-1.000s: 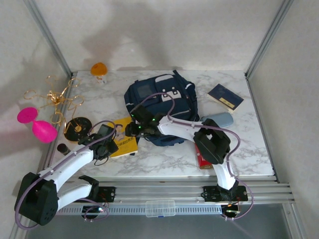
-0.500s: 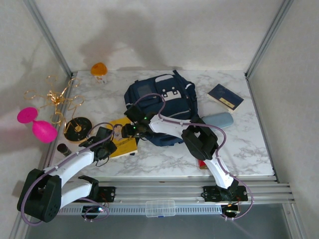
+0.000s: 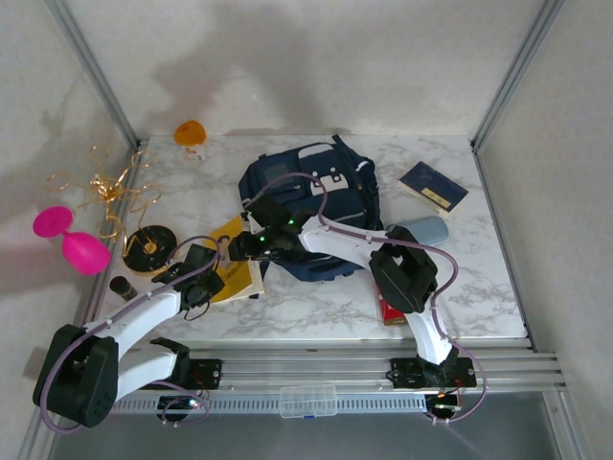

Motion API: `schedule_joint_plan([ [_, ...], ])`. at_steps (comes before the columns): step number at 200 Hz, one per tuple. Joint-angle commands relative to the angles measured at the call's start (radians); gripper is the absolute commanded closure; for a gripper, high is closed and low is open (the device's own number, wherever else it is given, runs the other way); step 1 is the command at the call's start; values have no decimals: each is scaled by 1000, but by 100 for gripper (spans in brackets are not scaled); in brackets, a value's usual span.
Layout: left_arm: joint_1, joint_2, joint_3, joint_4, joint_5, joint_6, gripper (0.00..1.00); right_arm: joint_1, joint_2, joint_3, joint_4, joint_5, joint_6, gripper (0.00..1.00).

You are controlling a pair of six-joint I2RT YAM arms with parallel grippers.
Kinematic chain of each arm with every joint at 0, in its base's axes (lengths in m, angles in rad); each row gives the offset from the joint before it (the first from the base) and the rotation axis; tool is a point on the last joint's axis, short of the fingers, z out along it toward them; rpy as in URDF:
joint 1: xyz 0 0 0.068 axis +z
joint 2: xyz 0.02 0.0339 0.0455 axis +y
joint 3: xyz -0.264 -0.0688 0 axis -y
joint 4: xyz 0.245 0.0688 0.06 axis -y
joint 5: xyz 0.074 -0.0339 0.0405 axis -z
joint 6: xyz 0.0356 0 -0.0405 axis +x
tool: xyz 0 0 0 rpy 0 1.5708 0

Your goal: Pack books, pencil case, and school supplies into a backpack

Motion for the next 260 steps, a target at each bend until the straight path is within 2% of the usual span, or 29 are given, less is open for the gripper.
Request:
schedule_joint_plan([
  [1, 13, 40, -36, -40, -67, -12, 65, 1, -54, -56, 62, -111, 27, 45],
  [33, 13, 40, -44, -24, -59, -16, 65, 3, -44, -99, 79, -126, 33, 45],
  [66, 13, 51, -49, -18, -54, -22, 65, 3, 0, -86, 46, -62, 12, 47],
  [119, 13, 46, -46, -18, -53, -25, 65, 8, 82, -17, 43, -71, -3, 58],
  [124, 13, 45, -46, -19, -55, -26, 65, 7, 78, -15, 46, -73, -5, 61],
  [139, 13, 35, -38, -32, -63, -25, 64, 8, 63, -16, 60, -90, -14, 79],
  [177, 13, -35, 18, -83, -53, -37, 54, 4, -6, -53, 129, -133, -32, 100],
  [232, 4, -240, 261, -309, -89, -49, 36, -8, -186, -132, 380, -250, 45, 100],
  [260, 3, -279, 428, -380, -63, -29, 29, -31, -293, -146, 397, -241, 55, 100],
])
